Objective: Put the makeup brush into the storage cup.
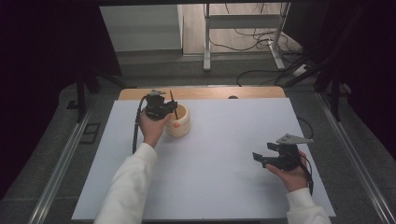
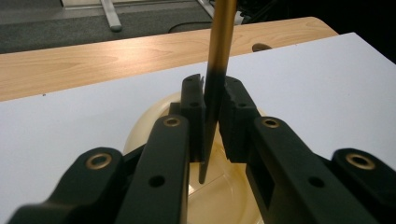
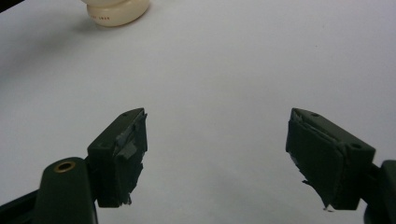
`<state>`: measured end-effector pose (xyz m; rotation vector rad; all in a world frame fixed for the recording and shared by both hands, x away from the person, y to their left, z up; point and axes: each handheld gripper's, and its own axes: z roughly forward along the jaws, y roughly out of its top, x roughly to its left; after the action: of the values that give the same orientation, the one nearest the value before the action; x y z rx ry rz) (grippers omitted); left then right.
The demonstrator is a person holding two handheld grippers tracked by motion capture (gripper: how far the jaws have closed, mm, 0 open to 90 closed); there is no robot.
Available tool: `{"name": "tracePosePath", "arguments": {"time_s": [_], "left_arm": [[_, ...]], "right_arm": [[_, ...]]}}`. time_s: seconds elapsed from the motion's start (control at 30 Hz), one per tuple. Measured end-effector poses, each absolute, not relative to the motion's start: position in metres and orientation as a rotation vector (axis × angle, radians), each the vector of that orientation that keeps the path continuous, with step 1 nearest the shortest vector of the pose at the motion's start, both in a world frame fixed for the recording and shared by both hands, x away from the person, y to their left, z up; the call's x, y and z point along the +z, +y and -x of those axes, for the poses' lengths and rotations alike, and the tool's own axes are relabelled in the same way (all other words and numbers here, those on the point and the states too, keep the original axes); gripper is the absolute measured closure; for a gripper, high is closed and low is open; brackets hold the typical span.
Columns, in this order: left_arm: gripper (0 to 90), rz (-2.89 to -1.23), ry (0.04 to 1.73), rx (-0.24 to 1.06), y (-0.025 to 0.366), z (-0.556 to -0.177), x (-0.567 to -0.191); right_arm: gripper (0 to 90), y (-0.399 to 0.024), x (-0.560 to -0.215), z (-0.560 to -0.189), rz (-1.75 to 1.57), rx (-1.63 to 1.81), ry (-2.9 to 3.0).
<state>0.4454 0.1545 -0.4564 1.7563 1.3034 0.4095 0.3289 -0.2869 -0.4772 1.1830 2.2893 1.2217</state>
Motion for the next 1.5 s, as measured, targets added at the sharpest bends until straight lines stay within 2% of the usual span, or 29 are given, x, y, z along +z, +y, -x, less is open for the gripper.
{"name": "tracePosePath", "arguments": {"time_s": [0.1,0.17,0.27,0.37,0.5,1.5], "left_arm": [[76.0,-1.753,1.287,0.413,0.155,-0.445,-0.457],[61.2,-1.747,1.275,0.416,0.156,-0.445,-0.457],[31.2,-1.746,1.299,0.478,0.155,-0.441,-0.452],[18.6,-1.755,1.304,0.472,0.155,-0.437,-0.448],[16.4,-1.754,1.280,0.467,0.156,-0.431,-0.444],[16.1,-1.773,1.187,0.463,0.178,-0.383,-0.435]], "right_arm": [[21.8,-0.287,-0.477,-0.329,-1.184,1.222,2.291],[21.8,-0.287,-0.477,-0.329,-1.183,1.222,2.291],[21.9,-0.287,-0.477,-0.329,-1.182,1.221,2.291],[21.8,-0.287,-0.477,-0.329,-1.182,1.222,2.290],[21.8,-0.286,-0.477,-0.329,-1.180,1.222,2.292],[21.7,-0.282,-0.478,-0.335,-1.160,1.244,2.305]]}}
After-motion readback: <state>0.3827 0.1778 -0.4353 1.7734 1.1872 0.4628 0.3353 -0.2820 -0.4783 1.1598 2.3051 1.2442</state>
